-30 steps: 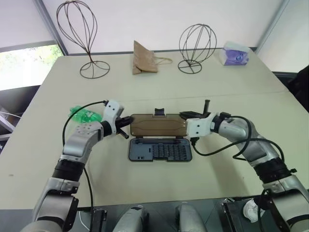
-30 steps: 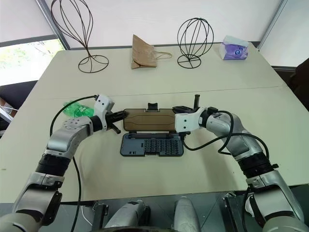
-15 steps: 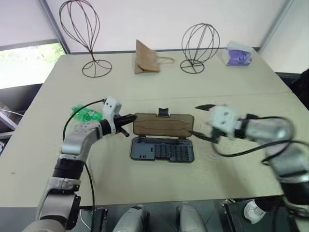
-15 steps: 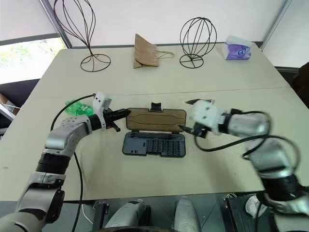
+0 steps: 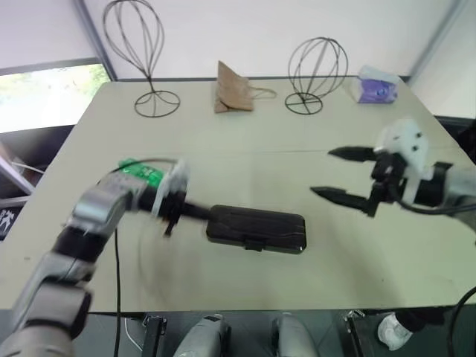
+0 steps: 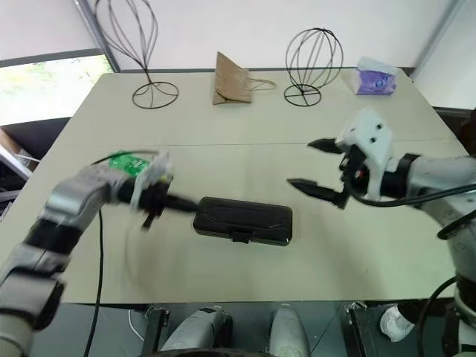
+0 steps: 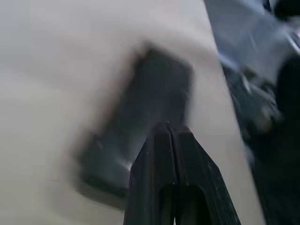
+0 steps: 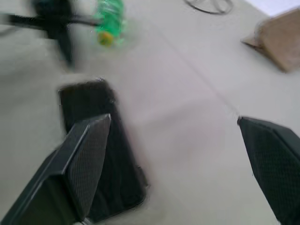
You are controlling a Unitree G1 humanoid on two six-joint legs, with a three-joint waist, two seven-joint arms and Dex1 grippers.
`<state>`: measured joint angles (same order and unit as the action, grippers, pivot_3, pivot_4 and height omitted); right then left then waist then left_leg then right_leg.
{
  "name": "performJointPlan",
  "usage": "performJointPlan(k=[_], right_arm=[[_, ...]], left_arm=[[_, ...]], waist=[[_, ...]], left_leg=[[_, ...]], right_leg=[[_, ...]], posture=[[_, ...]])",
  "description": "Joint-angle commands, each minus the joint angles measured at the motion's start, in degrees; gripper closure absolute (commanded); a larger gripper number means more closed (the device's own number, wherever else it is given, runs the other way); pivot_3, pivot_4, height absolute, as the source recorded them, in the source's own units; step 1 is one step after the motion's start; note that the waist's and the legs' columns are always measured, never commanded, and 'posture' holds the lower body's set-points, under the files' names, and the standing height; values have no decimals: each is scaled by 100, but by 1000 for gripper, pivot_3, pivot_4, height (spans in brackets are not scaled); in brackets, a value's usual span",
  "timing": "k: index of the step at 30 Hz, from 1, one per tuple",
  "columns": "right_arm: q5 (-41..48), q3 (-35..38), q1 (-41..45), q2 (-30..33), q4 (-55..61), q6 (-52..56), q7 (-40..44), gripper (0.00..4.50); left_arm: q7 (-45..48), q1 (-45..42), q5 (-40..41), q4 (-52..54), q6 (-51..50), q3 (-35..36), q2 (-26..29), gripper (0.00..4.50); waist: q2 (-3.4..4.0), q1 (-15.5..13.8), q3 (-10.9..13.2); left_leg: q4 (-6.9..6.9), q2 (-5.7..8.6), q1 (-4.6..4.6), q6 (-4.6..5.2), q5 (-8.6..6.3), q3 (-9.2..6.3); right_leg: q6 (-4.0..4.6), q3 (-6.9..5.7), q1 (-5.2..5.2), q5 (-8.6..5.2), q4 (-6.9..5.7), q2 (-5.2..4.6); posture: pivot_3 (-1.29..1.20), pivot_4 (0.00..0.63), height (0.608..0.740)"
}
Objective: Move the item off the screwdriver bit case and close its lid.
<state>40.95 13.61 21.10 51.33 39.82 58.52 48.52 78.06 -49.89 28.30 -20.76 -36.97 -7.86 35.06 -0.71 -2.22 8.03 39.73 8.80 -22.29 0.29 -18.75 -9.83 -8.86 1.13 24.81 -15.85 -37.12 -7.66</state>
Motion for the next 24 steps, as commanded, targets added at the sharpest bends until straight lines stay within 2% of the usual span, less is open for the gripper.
performJointPlan(k=[1, 2, 5, 8, 12, 14, 17, 22, 24], right_arm=[[248, -541, -140, -292, 457, 2, -257, 31], [366, -747, -188, -531, 499, -60, -314, 31], [625, -1145, -382, -932, 468, -217, -170, 890], [212, -1716, -411, -904, 185, -503, -25, 2444], [-582, -2738, -451, -616, -79, -937, 280, 4480], [-1057, -3214, -446, -447, -149, -1176, 342, 4480], [-1612, -3698, -300, -539, -298, -1379, 171, 4480], [-2317, -3919, -110, -637, -658, -1667, -52, 4480], [-2224, -3762, -147, -776, -677, -1687, -67, 4480]], left_arm=[[-348, -674, -301, -812, 698, 318, -190, 4500], [-444, -874, -623, -1149, 1113, 167, -302, 4500], [-425, -1320, -1393, -2146, 2157, -237, -592, 4500], [-78, -1615, -1988, -3085, 3092, -625, -888, 4500], [183, -2102, -2568, -4321, 3618, -924, -1473, 4500], [234, -2251, -2782, -4657, 3823, -977, -1659, 4500], [275, -2460, -3186, -4932, 4285, -1121, -1871, 4500], [580, -2570, -3612, -5126, 4656, -1286, -2178, 4500], [390, -2524, -3822, -5171, 4850, -1363, -2304, 4500]], waist=[[3, 18, -1], [1, 25, -2], [1, 16, -2], [-11, 24, 7], [-21, 2, 13], [-23, 13, 14], [-23, 57, 14], [-23, 157, 14], [-23, 161, 14]], left_leg=[[6, 4, -6, 6, -4, 7], [5, 12, -6, 11, -7, 12], [8, 19, -5, 15, -9, 17], [21, 25, -13, 20, -12, 16], [30, 28, -17, 21, -12, 11], [33, 31, -19, 23, -13, 10], [32, 31, -20, 26, -15, 11], [31, 29, -23, 25, -14, 12], [30, 29, -23, 25, -14, 11]], right_leg=[[-1, 1, 11, 1, -9, -3], [-2, 1, 12, 1, -9, -9], [-3, -4, 7, 2, -6, -15], [-3, -6, 9, 2, -7, -17], [-4, -11, 9, 2, -9, -14], [-6, -12, 10, 3, -9, -16], [-10, -12, 15, 5, -10, -17], [-11, -12, 17, 5, -12, -18], [-11, -13, 20, 5, -13, -17]], posture=[[0, 150, 740], [0, 150, 740], [0, 150, 740], [0, 150, 740], [0, 150, 740], [0, 150, 740], [0, 150, 740], [0, 150, 740], [0, 150, 740]])
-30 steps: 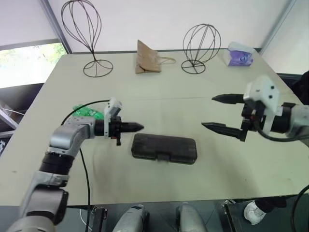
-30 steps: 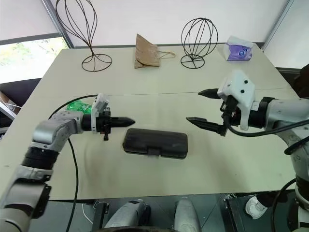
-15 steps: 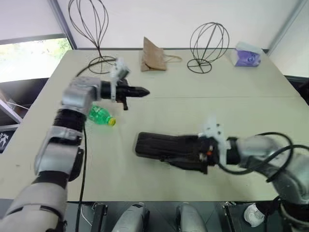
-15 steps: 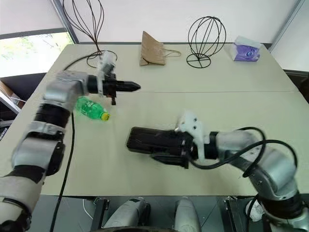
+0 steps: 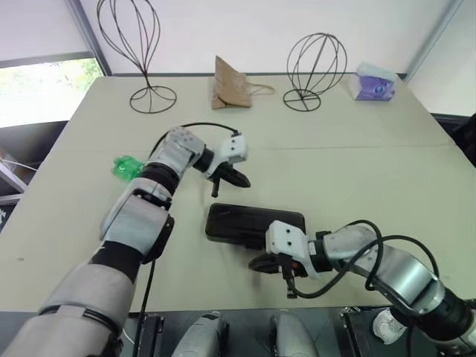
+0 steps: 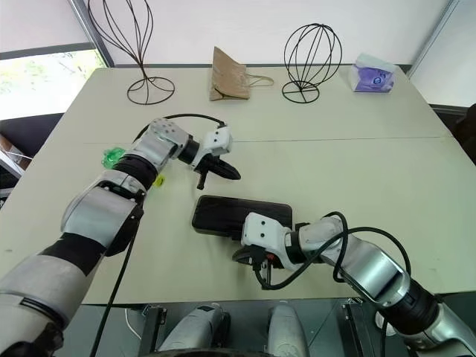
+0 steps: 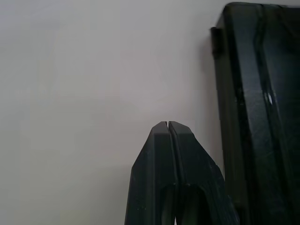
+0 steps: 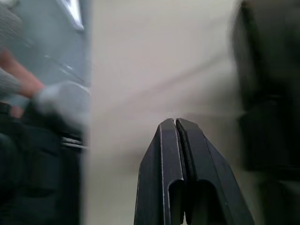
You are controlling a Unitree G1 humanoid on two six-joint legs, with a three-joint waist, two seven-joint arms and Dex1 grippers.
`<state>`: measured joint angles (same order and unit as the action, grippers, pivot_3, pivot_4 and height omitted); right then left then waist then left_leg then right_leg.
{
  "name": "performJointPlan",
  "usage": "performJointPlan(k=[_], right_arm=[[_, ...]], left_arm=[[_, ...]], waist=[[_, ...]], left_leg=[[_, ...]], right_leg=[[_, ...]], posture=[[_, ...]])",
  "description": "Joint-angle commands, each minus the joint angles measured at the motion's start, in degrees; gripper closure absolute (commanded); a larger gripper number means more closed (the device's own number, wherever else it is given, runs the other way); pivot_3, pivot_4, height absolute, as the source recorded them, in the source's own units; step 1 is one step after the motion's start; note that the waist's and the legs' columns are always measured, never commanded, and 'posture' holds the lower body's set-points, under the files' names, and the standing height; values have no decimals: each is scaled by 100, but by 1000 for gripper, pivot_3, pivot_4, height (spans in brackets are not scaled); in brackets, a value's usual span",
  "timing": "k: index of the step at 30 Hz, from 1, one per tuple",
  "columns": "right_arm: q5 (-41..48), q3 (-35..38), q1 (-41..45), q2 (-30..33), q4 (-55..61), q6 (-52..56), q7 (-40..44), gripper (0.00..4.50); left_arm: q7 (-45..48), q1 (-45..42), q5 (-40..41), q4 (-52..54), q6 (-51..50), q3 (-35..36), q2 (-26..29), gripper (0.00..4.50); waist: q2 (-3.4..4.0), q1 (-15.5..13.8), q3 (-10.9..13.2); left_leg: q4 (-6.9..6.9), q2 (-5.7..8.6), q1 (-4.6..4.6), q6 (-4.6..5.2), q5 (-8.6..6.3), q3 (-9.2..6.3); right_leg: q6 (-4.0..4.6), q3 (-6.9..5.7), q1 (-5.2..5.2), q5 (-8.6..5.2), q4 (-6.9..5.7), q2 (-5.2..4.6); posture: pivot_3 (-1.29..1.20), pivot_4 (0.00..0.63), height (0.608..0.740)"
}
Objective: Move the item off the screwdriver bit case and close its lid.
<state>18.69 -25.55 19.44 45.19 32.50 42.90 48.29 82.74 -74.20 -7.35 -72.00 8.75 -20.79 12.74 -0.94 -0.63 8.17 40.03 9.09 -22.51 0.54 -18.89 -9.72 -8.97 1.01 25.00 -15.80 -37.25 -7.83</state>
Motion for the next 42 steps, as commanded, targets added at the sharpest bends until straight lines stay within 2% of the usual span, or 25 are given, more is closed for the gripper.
performJointPlan(k=[1, 8, 15, 18, 27, 31, 42], right_arm=[[140, 275, -11, -246, 80, -88, -26, 4480], [-118, 258, 23, -300, -78, -200, 11, 4480], [-1061, -76, 83, -303, -631, -639, -252, 4480], [-1098, -28, 126, -468, -751, -643, -306, 4480], [-1849, -305, 299, -427, -1167, -812, -429, 4480], [-1903, -292, 321, -480, -1328, -870, -445, 4480], [-2180, -385, 577, -503, -2412, -1572, -573, 4480]], left_arm=[[-194, -82, -321, -78, 287, -78, -155, 4500], [-59, 107, -782, -128, 659, -299, -362, 4500], [267, 512, -1031, -27, 863, -487, -482, 4500], [239, 608, -1060, 25, 891, -497, -510, 4500], [357, 795, -1051, 162, 906, -537, -556, 4500], [356, 859, -986, 201, 958, -471, -614, 4500], [974, 1155, -838, 485, 997, -506, -641, 4500]], waist=[[0, 3, 0], [0, 1, 0], [1, 1, -5], [-2, 8, -9], [-8, 8, -20], [-8, 10, -26], [-10, 70, -62]], left_leg=[[-2, 0, 0, 0, 0, 0], [1, 1, -1, 0, 0, 0], [2, 2, 0, 0, 0, -1], [1, 1, 4, 0, 0, -1], [4, 0, 12, 0, 0, -3], [4, -1, 17, 0, 0, -3], [-5, -6, 54, 0, 0, -3]], right_leg=[[0, 0, 1, 0, -1, 0], [-1, 1, 1, 1, -3, 0], [-1, 1, 0, 1, -6, -1], [-1, 1, -3, 1, -6, 0], [-1, 1, -13, 1, -6, 3], [-1, 1, -18, 1, -7, 4], [-1, 1, -47, 1, -6, 8]], posture=[[0, 150, 740], [0, 150, 740], [0, 150, 740], [0, 150, 740], [0, 150, 740], [0, 150, 740], [0, 150, 740]])
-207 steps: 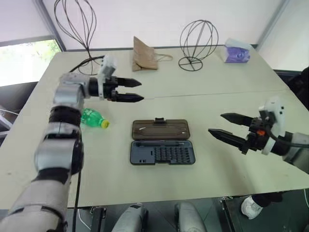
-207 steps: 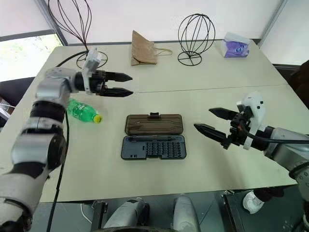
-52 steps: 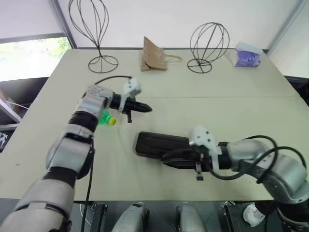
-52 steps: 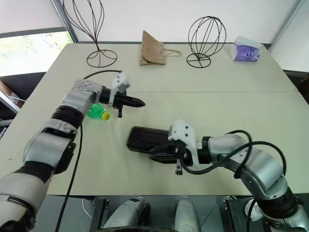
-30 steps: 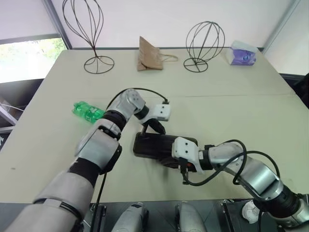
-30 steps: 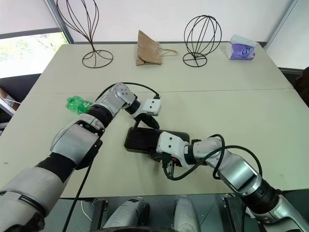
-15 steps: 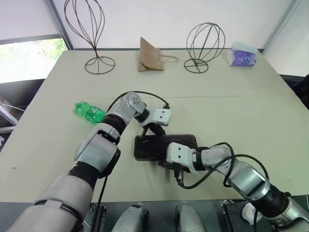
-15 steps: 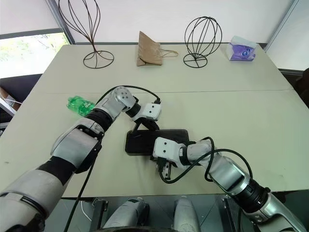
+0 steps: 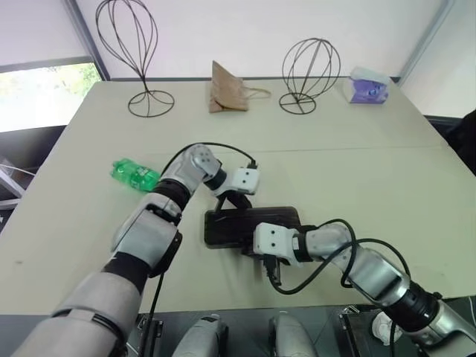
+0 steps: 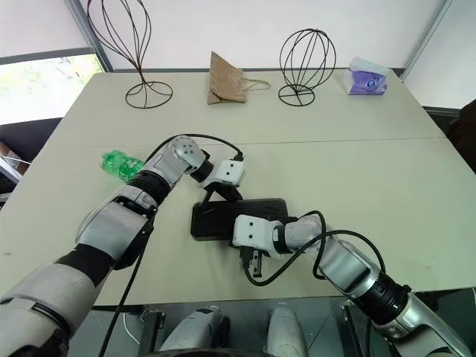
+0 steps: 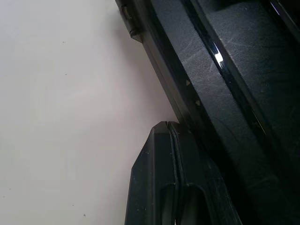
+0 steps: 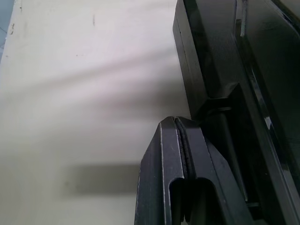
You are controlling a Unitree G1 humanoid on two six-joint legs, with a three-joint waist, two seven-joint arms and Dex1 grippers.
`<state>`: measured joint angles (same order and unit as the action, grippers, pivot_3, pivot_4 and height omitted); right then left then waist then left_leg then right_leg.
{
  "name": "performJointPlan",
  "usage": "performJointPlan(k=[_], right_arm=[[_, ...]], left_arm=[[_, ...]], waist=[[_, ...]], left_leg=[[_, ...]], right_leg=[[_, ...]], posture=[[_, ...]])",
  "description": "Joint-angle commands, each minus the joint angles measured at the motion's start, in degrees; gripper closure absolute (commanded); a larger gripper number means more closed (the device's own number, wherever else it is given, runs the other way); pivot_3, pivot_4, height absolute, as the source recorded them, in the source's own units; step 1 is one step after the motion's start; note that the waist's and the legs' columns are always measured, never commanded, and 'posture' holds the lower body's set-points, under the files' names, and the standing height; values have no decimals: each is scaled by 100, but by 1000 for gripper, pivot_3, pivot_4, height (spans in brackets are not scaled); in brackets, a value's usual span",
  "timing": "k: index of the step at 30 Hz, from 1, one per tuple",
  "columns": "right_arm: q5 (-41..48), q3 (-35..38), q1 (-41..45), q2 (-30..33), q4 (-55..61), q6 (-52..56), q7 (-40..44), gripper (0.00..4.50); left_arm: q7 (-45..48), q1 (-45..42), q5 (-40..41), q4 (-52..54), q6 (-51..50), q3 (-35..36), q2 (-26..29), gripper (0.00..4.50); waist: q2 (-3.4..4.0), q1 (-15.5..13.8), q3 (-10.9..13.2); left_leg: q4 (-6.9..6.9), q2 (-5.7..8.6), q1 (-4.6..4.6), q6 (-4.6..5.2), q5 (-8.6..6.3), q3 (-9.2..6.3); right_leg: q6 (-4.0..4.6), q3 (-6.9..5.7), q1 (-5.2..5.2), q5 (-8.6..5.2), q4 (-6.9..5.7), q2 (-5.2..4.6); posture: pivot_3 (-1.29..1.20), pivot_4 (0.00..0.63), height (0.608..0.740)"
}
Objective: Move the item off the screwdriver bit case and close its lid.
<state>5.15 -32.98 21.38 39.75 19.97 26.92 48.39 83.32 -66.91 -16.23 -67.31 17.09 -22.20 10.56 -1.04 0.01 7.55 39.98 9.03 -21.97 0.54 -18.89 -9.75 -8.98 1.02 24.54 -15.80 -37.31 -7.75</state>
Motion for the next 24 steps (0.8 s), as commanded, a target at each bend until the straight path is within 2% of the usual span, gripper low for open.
performJointPlan(k=[1, 4, 7, 11, 14, 18, 24], right_arm=[[-849, 340, 408, 55, -1227, -23, -598, 4480], [-813, 351, 420, 134, -1182, -65, -563, 4480], [-323, 607, 80, 382, -250, 331, -282, 4480], [241, 979, -408, 698, 905, 921, -45, 4480], [695, 1371, -700, 866, 1585, 1426, 106, 4480], [2033, 2524, -1311, 917, 2622, 2365, 322, 4480], [4028, 4701, -1764, 428, 2983, 3339, -101, 4480]], left_arm=[[918, 446, 43, 35, 175, -365, -415, 4500], [766, 455, -56, 34, 262, -358, -385, 4500], [-75, 316, -288, -133, 505, -335, -375, 4500], [-789, 133, -426, -363, 668, -229, -403, 4500], [-1310, -9, -515, -490, 781, -211, -408, 4500], [-1653, -281, -217, -661, 497, 198, -310, 4500], [-1416, -426, 661, -686, -166, 1210, 24, 4500]], waist=[[0, 13, -1], [1, 49, -2], [6, 45, -5], [14, -249, -8], [12, -338, -7], [11, -379, -6], [2, -246, 3]], left_leg=[[-4, 0, 13, 0, 0, 0], [-14, -2, 46, 1, -1, 0], [-15, -2, 48, 1, -1, 0], [8, 13, 42, 10, -6, -16], [15, 19, 40, 13, -7, -15], [13, 14, 40, 13, -7, -13], [19, 7, -29, 9, -5, -4]], right_leg=[[0, 0, -10, 0, 0, 0], [-1, 2, -41, 0, 1, 1], [-1, 2, -43, -1, 1, 2], [-1, 4, -38, 0, 14, -2], [-1, 10, -49, 0, 24, -4], [-1, 13, -70, -1, 23, -3], [-2, 17, 9, 0, 7, -3]], posture=[[0, 150, 740], [0, 150, 740], [0, 150, 740], [0, 150, 740], [0, 150, 740], [0, 150, 740], [0, 150, 740]])
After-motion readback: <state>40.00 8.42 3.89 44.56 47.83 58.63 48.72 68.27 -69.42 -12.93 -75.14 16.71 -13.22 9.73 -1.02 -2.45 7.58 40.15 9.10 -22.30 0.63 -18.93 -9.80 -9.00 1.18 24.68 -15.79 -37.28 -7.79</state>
